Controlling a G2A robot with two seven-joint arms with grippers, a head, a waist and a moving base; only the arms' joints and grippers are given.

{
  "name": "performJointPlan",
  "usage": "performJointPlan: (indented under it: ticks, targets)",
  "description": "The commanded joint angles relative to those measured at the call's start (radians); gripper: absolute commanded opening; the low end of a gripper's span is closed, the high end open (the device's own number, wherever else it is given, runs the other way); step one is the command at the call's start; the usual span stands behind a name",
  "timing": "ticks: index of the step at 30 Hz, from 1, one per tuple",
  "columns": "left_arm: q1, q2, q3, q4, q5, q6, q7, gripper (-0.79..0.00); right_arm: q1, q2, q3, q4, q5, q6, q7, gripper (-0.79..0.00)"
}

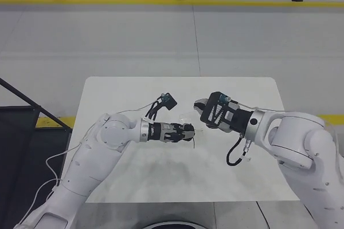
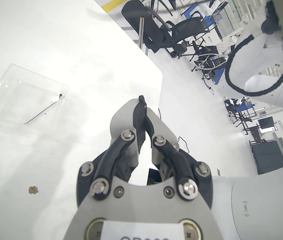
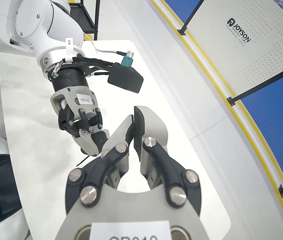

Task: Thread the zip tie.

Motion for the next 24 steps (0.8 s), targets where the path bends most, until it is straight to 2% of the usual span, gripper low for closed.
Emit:
performJointPlan:
  ticks: [1, 8, 16, 19, 24]
  targets:
    - [-0.002, 0.002, -0.001, 0.007, 0.001, 0.007, 0.0, -0.785, -0.003, 0.001, 0.008, 0.0, 0.014, -0.007, -0.008, -0.785]
    - [-0.04, 0.011, -0.007, 0.033, -0.068, -0.02, -0.116, -0.785, 0.001, 0.015, 0.053, 0.018, 0.154, -0.099, 0.052, -0.785]
    - [-0.106, 0.018, 0.006, 0.074, -0.148, -0.057, -0.242, -0.785, 0.037, 0.04, 0.102, 0.035, 0.411, -0.213, 0.169, -0.785]
    - [-0.127, 0.017, 0.02, 0.085, -0.162, -0.061, -0.251, -0.785, 0.043, 0.046, 0.118, 0.038, 0.484, -0.213, 0.177, -0.785]
    - [-0.144, 0.017, 0.032, 0.092, -0.167, -0.067, -0.244, -0.785, 0.043, 0.046, 0.118, 0.038, 0.484, -0.213, 0.177, -0.785]
